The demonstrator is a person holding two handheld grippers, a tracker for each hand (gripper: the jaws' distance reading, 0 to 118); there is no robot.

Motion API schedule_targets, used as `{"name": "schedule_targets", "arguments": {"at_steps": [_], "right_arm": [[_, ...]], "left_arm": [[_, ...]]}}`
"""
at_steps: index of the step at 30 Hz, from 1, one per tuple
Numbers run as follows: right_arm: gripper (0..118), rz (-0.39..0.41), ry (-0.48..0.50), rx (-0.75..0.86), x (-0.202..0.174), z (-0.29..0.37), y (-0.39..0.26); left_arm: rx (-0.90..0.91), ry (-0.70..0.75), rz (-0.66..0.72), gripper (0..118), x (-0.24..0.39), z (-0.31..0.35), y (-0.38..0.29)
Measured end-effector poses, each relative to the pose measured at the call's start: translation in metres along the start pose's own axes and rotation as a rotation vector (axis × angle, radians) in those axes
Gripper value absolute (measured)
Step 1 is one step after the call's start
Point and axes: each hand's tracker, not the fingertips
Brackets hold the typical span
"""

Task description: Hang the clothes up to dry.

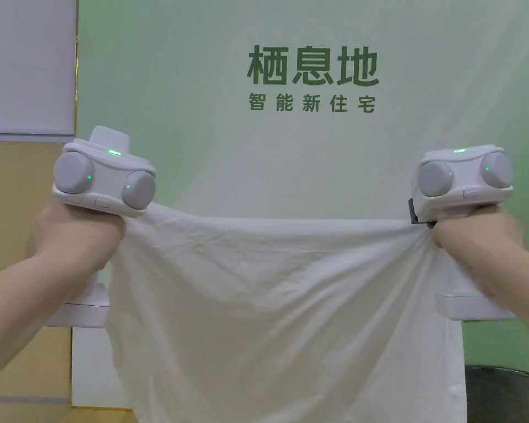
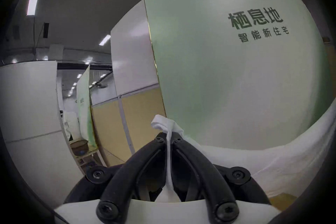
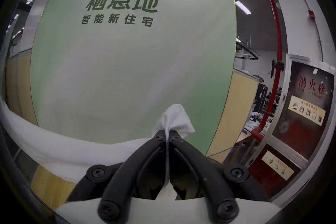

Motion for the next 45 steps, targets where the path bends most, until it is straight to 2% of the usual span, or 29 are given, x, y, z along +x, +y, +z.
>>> {"name": "schedule_targets", "arguments": {"at_steps": [2,7,8,9,10,18,20,22,23,24,27,29,30,32,35,37,39,45], "right_arm": [[1,-0.009,0.005,-0.003,0.006,0.028,-0.013],[1,0.004,0.036,-0.030,0.020,0.062,-0.044],[1,0.021,0.046,-0.037,0.022,0.071,-0.052],[1,0.028,0.059,-0.039,0.024,0.078,-0.063],[1,0.037,0.079,-0.039,0.027,0.086,-0.075],[1,0.011,0.201,-0.110,0.053,0.156,-0.194],[1,0.060,0.199,-0.141,0.056,0.174,-0.230],[1,0.060,0.223,-0.182,0.062,0.186,-0.267],[1,0.022,0.255,-0.208,0.065,0.190,-0.281],[1,0.024,0.267,-0.240,0.067,0.197,-0.298],[1,0.046,0.253,-0.265,0.071,0.219,-0.345],[1,-0.006,0.260,-0.324,0.078,0.241,-0.370],[1,-0.037,0.293,-0.353,0.083,0.249,-0.382],[1,-0.087,0.277,-0.372,0.089,0.260,-0.403],[1,-0.034,0.211,-0.365,0.089,0.271,-0.435],[1,-0.037,0.226,-0.412,0.089,0.268,-0.445],[1,-0.054,0.209,-0.429,0.088,0.266,-0.454],[1,-0.062,0.199,-0.440,0.088,0.267,-0.464]], "left_arm": [[-0.005,0.007,-0.091,0,-0.002,-0.006,0.013],[0.013,-0.065,-0.118,0,-0.011,0.011,-0.005],[0.008,-0.094,-0.073,0,-0.014,0.013,-0.006],[-0.026,-0.137,-0.056,0,-0.030,0.073,-0.039],[-0.038,-0.139,-0.064,0,-0.036,0.087,-0.049],[-0.111,-0.237,-0.141,0,-0.072,0.163,-0.147],[-0.154,-0.316,-0.145,0,-0.079,0.187,-0.179],[-0.191,-0.338,-0.171,0,-0.079,0.210,-0.218],[-0.222,-0.365,-0.189,0,-0.078,0.217,-0.232],[-0.246,-0.388,-0.193,0,-0.081,0.231,-0.249],[-0.361,-0.459,-0.183,0,-0.078,0.257,-0.293],[-0.423,-0.491,-0.184,0,-0.082,0.274,-0.318],[-0.451,-0.508,-0.194,0,-0.082,0.282,-0.331],[-0.508,-0.543,-0.185,0,-0.084,0.286,-0.350],[-0.516,-0.539,-0.236,0,-0.079,0.296,-0.377],[-0.552,-0.541,-0.247,0,-0.077,0.298,-0.387],[-0.555,-0.539,-0.203,0,-0.079,0.299,-0.391],[-0.583,-0.518,-0.199,0,-0.083,0.301,-0.396]]}}
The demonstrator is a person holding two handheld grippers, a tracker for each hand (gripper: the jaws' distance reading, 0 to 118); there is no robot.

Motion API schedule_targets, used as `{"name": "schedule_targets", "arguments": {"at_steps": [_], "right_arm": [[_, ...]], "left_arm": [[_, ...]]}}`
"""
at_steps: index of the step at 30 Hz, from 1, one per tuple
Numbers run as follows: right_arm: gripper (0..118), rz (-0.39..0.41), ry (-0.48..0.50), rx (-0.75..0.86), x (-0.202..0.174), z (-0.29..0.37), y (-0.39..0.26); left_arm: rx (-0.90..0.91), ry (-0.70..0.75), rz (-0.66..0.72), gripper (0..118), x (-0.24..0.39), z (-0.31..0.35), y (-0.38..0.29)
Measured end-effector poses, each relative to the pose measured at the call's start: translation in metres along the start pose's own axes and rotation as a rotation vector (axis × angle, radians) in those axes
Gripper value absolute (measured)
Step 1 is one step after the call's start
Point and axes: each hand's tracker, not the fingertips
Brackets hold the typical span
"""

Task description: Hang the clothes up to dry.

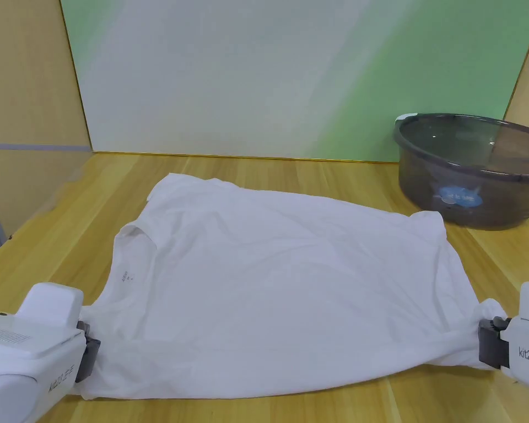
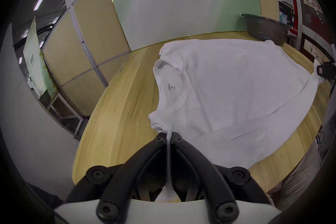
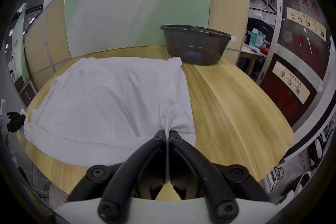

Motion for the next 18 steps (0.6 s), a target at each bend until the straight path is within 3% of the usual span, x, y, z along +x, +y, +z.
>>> {"name": "schedule_targets", "arguments": {"at_steps": [2,6,7,9,10,13,18], "right_arm": [[1,-0.005,0.005,-0.007,0.000,-0.001,-0.001],[9,-0.031,-0.029,0.010,-0.004,0.005,-0.005],[24,-0.042,-0.039,0.016,-0.005,0.009,-0.004],[71,-0.040,-0.050,0.044,-0.008,0.013,0.002],[77,-0.027,-0.079,0.080,-0.013,0.020,0.009],[78,0.041,-0.127,0.151,-0.039,0.038,0.033],[91,0.053,-0.117,0.241,-0.094,0.041,0.049]], "left_arm": [[-0.006,0.004,0.005,0,0.000,0.001,-0.002],[-0.002,0.027,0.029,18,0.000,0.008,0.002],[-0.002,0.051,0.040,39,0.002,0.011,0.004],[0.047,0.062,0.078,84,0.002,0.023,0.013],[0.091,0.062,0.094,90,0.005,0.032,0.019],[0.158,0.138,0.115,90,0.019,0.044,0.040],[0.225,0.109,0.146,90,0.059,0.048,0.078]]}}
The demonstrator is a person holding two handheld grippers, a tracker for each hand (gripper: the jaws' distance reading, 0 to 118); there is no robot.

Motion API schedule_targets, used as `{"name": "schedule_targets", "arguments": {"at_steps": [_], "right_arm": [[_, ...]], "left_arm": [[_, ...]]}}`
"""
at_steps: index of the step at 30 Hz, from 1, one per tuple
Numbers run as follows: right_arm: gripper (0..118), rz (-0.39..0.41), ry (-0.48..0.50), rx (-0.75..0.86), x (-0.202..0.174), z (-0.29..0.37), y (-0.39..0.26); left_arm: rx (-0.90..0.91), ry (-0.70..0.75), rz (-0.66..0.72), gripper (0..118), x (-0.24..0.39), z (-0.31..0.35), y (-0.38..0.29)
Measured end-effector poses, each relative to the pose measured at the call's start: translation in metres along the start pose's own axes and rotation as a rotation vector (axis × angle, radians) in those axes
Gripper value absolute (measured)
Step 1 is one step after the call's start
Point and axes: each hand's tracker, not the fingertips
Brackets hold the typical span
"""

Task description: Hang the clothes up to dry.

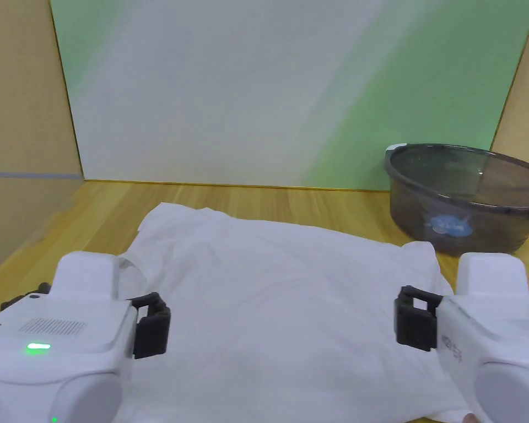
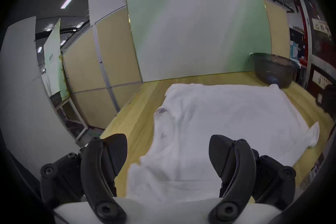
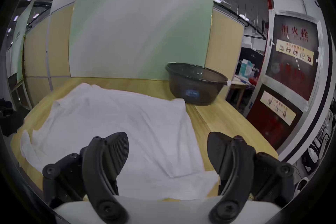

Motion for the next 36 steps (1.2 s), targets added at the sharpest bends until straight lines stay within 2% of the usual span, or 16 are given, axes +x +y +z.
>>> {"name": "schedule_targets", "arguments": {"at_steps": [3,5,6,7,8,15,17,19,21,23,24,26,28,29,32,36], "right_arm": [[91,-0.037,0.037,-0.028,-0.034,-0.008,-0.005],[86,-0.060,0.097,-0.056,-0.050,-0.015,-0.015],[60,-0.046,0.107,-0.080,-0.057,-0.014,-0.019],[12,-0.012,0.142,-0.101,-0.064,-0.013,-0.024],[0,-0.006,0.170,-0.103,-0.068,-0.016,-0.029],[0,0.076,0.225,-0.119,-0.078,-0.021,-0.036],[0,0.113,0.287,-0.104,-0.074,-0.022,-0.025],[0,0.225,0.446,-0.139,-0.069,-0.021,-0.003],[1,0.327,0.681,-0.232,-0.068,-0.029,0.018],[21,0.390,0.858,-0.306,-0.071,-0.042,0.034],[43,0.477,0.948,-0.375,-0.077,-0.049,0.041],[70,0.689,0.989,-0.459,-0.092,-0.056,0.046],[74,0.958,1.013,-0.429,-0.107,-0.058,0.040],[74,1.040,1.047,-0.424,-0.111,-0.060,0.035],[75,1.109,1.108,-0.662,-0.128,-0.077,0.021],[74,1.197,1.148,-0.637,-0.144,-0.083,0.006]], "left_arm": [[-0.030,-0.052,0.050,89,0.030,-0.009,0.006],[-0.052,-0.073,0.058,73,0.047,-0.017,0.004],[-0.069,-0.094,0.051,42,0.054,-0.022,0.002],[-0.067,-0.141,0.038,7,0.058,-0.024,-0.001],[-0.054,-0.185,0.040,0,0.059,-0.025,-0.003],[-0.048,-0.145,0.046,0,0.047,-0.022,-0.009],[-0.065,-0.165,0.063,0,0.040,-0.024,-0.010],[-0.076,-0.179,0.070,0,0.032,-0.023,-0.011],[-0.077,-0.171,0.049,0,0.030,-0.023,-0.014],[-0.065,-0.163,0.029,0,0.026,-0.021,-0.016],[-0.066,-0.162,0.034,0,0.023,-0.021,-0.016],[-0.076,-0.176,0.058,0,0.018,-0.022,-0.020],[-0.084,-0.170,0.071,0,0.013,-0.023,-0.024],[-0.086,-0.165,0.069,0,0.011,-0.024,-0.027],[-0.095,-0.136,0.089,0,0.003,-0.024,-0.032],[-0.110,-0.136,0.084,0,0.001,-0.030,-0.038]]}}
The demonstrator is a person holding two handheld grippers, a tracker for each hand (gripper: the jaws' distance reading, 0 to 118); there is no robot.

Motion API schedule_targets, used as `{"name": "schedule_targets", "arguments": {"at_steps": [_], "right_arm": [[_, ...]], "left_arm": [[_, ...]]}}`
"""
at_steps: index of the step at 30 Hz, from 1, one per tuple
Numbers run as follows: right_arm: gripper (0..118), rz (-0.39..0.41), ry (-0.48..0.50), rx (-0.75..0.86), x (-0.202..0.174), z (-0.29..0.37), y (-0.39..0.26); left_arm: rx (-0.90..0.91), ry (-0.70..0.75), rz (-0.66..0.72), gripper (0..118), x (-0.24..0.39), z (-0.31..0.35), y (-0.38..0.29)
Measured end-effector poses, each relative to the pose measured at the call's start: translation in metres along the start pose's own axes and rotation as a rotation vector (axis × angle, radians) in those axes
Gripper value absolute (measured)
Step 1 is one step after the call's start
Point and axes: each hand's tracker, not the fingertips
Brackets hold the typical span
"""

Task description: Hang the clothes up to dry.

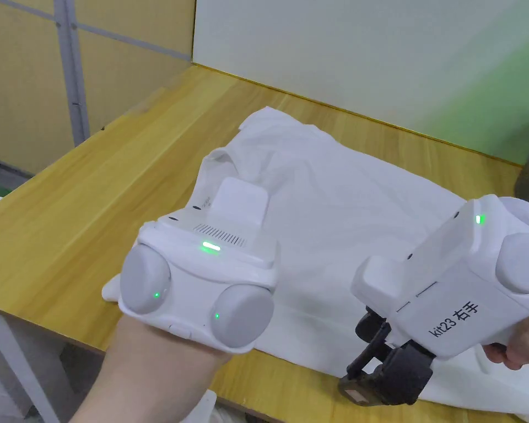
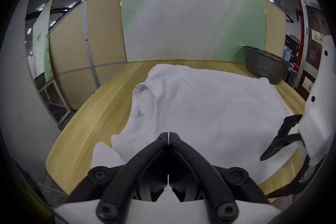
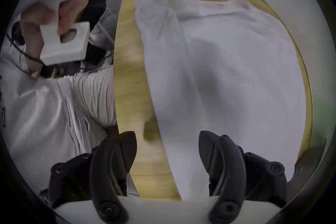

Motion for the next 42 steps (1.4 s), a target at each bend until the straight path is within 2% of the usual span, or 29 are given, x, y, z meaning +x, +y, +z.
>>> {"name": "schedule_targets", "arguments": {"at_steps": [5,7,8,10,11,13,15,18,23,25,28,32,42], "right_arm": [[76,0.039,-0.031,-0.057,0.000,-0.021,0.004],[71,0.046,-0.021,-0.048,0.007,-0.020,0.007],[63,0.034,-0.017,-0.045,0.008,-0.020,0.007],[34,0.024,-0.069,-0.039,0.010,-0.013,0.005],[23,0.016,-0.045,-0.040,0.012,-0.011,0.005],[1,-0.031,-0.076,-0.032,0.017,-0.014,0.002],[1,-0.028,-0.041,-0.024,0.013,-0.009,0.003],[1,-0.018,-0.066,-0.014,0.007,-0.009,0.001],[1,-0.041,-0.047,0.018,0.000,-0.001,-0.017],[1,-0.071,-0.027,0.044,-0.010,0.008,-0.033],[1,-0.058,0.011,0.030,-0.039,0.019,-0.057],[1,-0.075,0.020,-0.015,-0.059,0.016,-0.085],[1,-0.396,-0.057,-0.040,-0.028,0.050,-0.168]], "left_arm": [[-0.027,-0.012,0.017,0,-0.004,-0.010,-0.005],[-0.034,-0.017,0.014,0,-0.006,-0.012,-0.007],[-0.037,-0.015,0.013,0,-0.006,-0.013,-0.007],[-0.039,-0.014,0.022,0,-0.007,-0.012,-0.009],[-0.040,-0.018,0.025,0,-0.007,-0.012,-0.009],[-0.042,-0.022,0.035,0,-0.007,-0.012,-0.009],[-0.039,-0.024,0.038,0,-0.007,-0.012,-0.009],[-0.036,-0.026,0.034,0,-0.006,-0.010,-0.008],[-0.023,-0.024,0.027,0,-0.007,-0.005,-0.002],[-0.016,-0.021,0.021,0,-0.007,-0.004,0.000],[-0.009,-0.025,0.014,0,-0.005,-0.004,0.004],[0.001,-0.025,0.010,0,-0.002,-0.004,0.007],[0.014,-0.026,0.007,0,-0.004,-0.003,0.015]]}}
